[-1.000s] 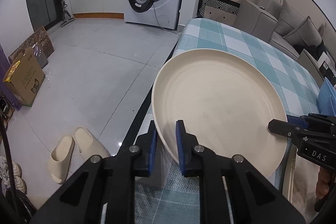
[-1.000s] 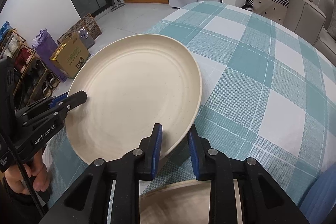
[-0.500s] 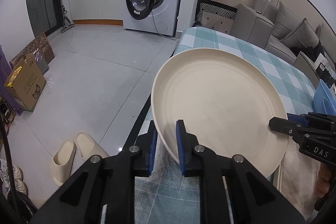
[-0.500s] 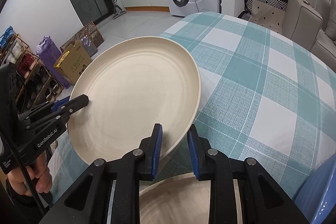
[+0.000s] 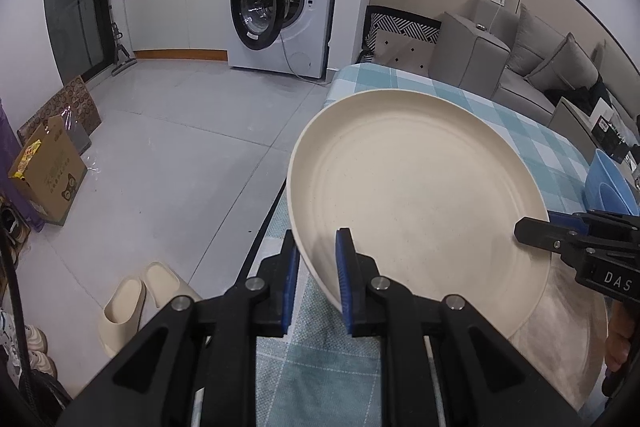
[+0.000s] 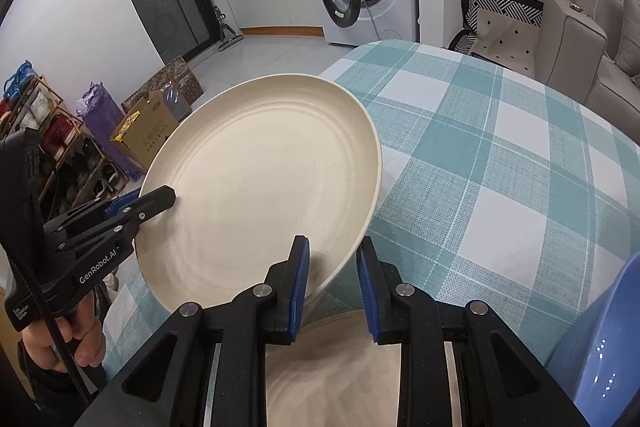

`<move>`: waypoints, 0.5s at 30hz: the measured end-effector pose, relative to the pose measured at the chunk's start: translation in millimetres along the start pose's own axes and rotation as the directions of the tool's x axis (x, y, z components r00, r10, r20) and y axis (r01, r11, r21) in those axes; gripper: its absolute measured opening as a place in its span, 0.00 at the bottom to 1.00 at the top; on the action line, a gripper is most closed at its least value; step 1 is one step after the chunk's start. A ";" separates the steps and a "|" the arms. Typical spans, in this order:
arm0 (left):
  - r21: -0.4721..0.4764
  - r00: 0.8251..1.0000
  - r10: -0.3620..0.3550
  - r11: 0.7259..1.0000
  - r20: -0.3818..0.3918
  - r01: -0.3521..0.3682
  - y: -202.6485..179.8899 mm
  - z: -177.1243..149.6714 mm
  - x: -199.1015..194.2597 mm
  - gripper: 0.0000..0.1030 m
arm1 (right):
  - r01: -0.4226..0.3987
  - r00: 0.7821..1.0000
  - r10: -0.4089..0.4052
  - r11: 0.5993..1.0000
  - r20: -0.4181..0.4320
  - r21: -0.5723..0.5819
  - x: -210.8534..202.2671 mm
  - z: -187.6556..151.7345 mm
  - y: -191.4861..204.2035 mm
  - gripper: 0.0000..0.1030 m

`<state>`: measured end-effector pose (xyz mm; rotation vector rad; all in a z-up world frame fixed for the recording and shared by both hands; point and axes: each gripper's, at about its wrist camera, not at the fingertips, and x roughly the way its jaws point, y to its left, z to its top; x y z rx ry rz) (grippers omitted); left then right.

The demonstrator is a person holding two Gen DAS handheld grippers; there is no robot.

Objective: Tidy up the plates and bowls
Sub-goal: 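Lift and carry the cream plate with both grippers toward the other cream plate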

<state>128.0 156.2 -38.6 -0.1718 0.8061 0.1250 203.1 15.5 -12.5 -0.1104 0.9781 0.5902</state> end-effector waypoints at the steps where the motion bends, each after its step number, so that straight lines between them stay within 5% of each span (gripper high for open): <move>1: 0.003 1.000 -0.003 1.000 0.001 0.003 -1.3 0.5 -1.1 0.16 | -0.001 1.000 0.001 1.000 0.006 0.004 -2.9 -0.3 -1.6 0.24; 15: 0.064 0.999 -0.035 0.997 0.030 0.033 -24.1 0.9 -21.8 0.17 | -0.004 0.999 0.001 0.999 0.052 0.054 -40.0 -11.4 -16.8 0.24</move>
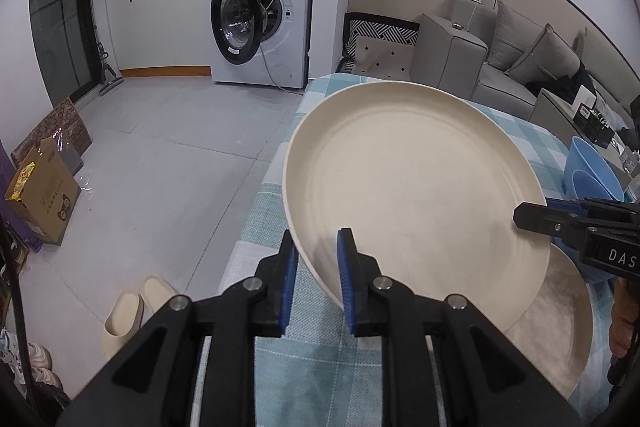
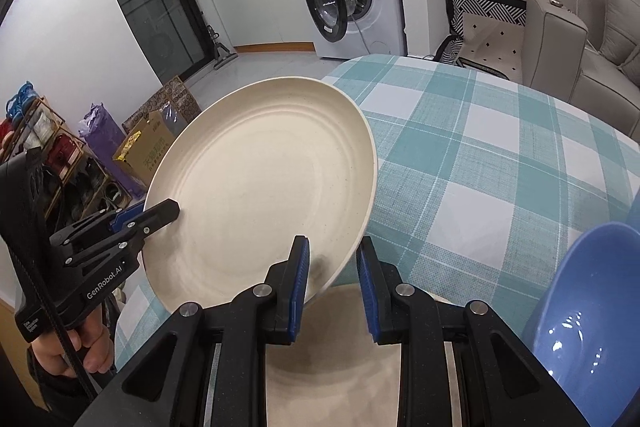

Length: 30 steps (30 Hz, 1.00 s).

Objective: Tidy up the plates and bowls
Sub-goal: 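Lift and carry the cream plate with both grippers toward the other cream plate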

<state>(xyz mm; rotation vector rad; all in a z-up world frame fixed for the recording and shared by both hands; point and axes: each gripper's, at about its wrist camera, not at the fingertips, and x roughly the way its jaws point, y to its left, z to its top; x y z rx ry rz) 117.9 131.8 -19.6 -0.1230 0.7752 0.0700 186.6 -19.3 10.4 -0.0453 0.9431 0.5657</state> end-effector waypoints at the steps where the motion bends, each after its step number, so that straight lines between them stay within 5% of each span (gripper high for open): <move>1: 0.001 1.000 -0.004 1.000 0.002 0.004 -1.1 -0.1 -1.2 0.17 | -0.001 1.000 0.001 1.000 0.004 0.006 -2.6 -1.7 -2.0 0.24; 30: 0.131 0.997 -0.080 0.988 -0.010 0.081 -54.5 -24.3 -30.3 0.18 | -0.006 0.999 0.000 0.992 0.049 0.126 -69.9 -71.8 -38.5 0.24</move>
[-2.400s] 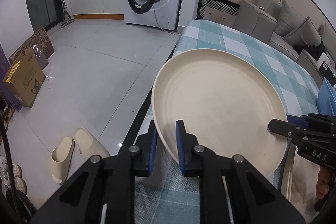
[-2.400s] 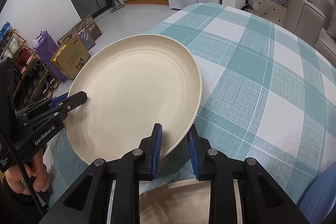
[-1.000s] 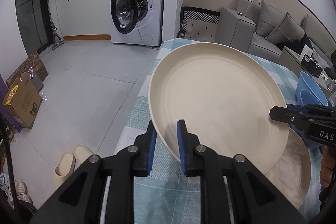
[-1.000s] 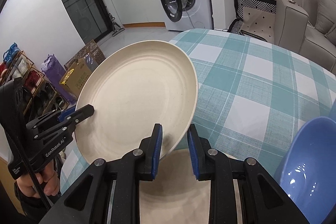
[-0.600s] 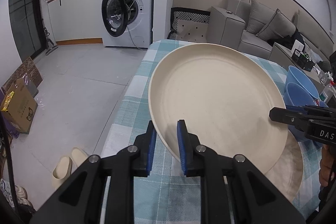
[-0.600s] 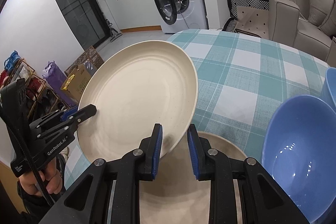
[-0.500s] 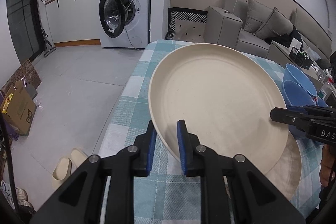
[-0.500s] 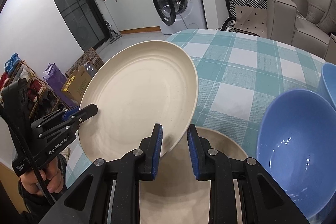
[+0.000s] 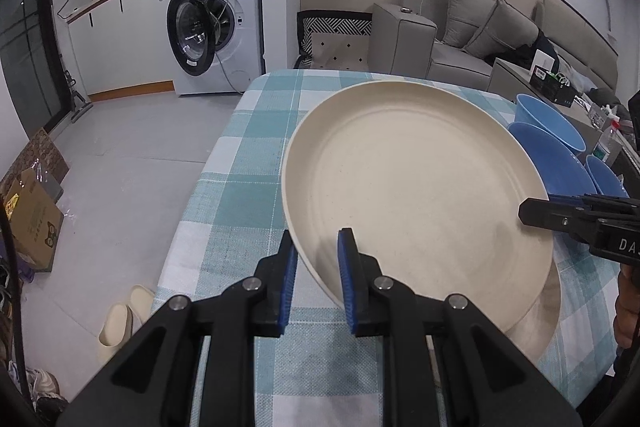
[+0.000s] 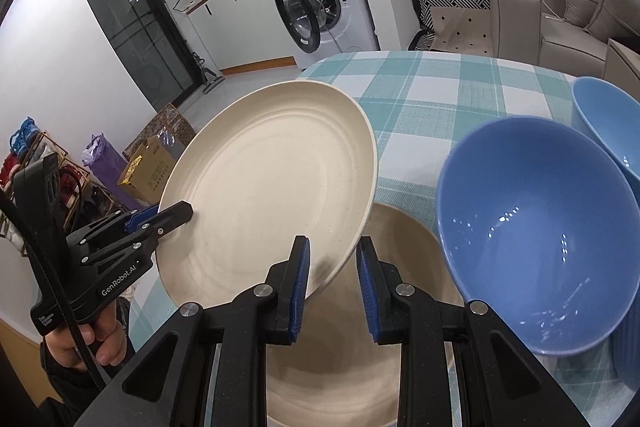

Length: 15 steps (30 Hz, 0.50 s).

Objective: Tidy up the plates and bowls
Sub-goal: 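Lift and carry the cream plate with both grippers toward the other cream plate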

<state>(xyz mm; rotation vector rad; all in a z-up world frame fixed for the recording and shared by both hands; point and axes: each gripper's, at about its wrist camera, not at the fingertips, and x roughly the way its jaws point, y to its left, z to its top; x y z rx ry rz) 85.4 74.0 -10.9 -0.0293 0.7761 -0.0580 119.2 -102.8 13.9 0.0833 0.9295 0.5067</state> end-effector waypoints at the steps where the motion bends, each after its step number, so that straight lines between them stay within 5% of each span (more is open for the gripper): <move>1: 0.005 1.000 0.000 1.000 0.000 0.000 -2.4 -0.9 -0.4 0.18 | 0.003 1.000 -0.003 1.000 0.000 0.003 -1.4 -2.9 -1.7 0.24; 15: 0.071 1.000 -0.008 0.997 -0.027 0.010 -26.8 -13.9 -0.3 0.19 | 0.024 1.000 -0.024 0.999 -0.007 0.043 -15.3 -35.6 -17.0 0.24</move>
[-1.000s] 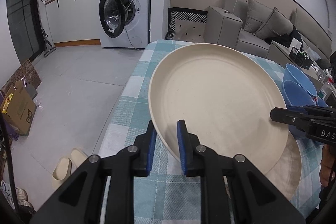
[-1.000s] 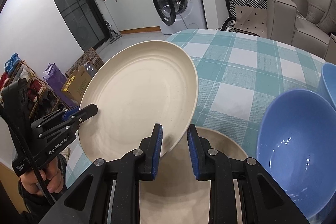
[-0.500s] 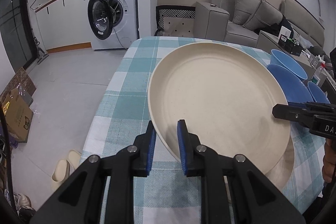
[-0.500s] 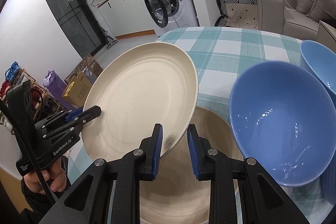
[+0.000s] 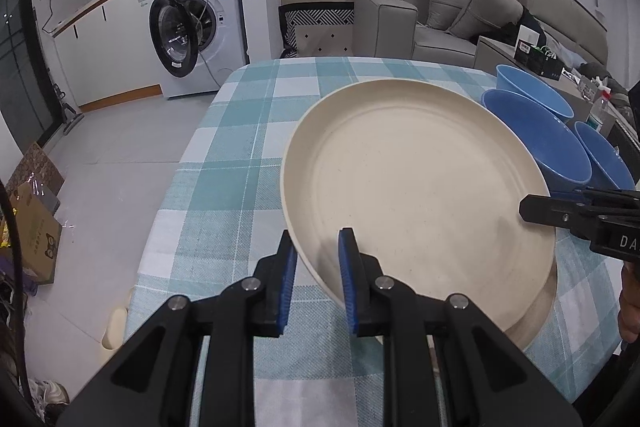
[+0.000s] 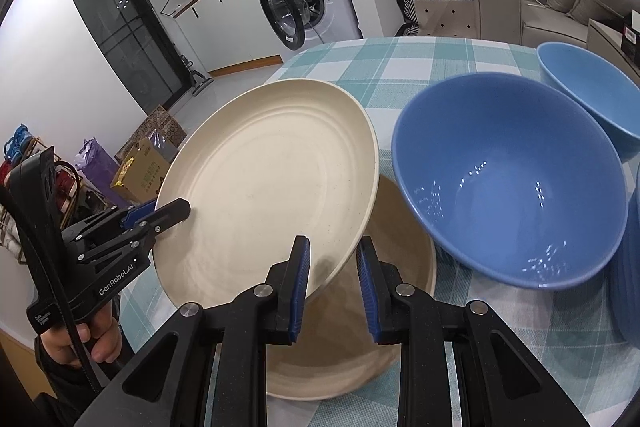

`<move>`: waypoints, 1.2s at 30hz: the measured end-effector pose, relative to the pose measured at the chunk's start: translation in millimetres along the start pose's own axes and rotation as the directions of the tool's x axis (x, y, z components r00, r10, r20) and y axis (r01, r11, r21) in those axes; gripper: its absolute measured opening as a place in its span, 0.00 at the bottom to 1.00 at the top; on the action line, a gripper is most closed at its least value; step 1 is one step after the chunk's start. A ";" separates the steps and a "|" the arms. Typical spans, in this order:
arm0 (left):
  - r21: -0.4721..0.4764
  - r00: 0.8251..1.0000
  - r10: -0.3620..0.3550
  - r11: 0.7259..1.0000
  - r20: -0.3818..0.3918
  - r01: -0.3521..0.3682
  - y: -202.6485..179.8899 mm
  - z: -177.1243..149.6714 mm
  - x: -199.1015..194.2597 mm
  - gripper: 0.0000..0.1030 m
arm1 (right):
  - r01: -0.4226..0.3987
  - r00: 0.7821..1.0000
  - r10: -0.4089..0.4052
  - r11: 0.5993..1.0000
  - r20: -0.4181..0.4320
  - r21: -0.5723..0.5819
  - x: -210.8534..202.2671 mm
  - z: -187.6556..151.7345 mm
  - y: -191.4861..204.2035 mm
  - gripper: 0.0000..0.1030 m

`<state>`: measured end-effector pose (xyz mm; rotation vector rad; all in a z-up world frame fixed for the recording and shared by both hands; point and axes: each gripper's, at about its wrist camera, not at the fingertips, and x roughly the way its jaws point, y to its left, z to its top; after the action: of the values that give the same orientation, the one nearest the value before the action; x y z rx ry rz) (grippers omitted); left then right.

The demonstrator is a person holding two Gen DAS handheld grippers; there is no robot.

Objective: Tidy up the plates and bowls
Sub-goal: 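Lift and carry the cream plate with both grippers toward the other cream plate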

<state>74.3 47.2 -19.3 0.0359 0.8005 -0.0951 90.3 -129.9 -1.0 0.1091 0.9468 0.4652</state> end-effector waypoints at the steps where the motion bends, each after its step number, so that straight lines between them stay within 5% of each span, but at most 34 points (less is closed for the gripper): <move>1: 0.005 1.000 0.002 1.000 -0.001 -0.002 -1.2 -1.3 -0.1 0.19 | -0.002 1.000 0.002 1.000 -0.005 0.007 0.5 -2.0 -1.5 0.24; 36: 0.140 0.996 -0.004 0.990 -0.086 0.016 -36.0 -18.9 6.4 0.23 | 0.104 0.994 -0.104 0.994 -0.023 -0.026 -16.0 -43.4 -10.6 0.24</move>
<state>61.7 12.2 -36.9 0.1698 0.8787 -0.1603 51.2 -151.0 -17.5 0.0313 0.9657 0.3827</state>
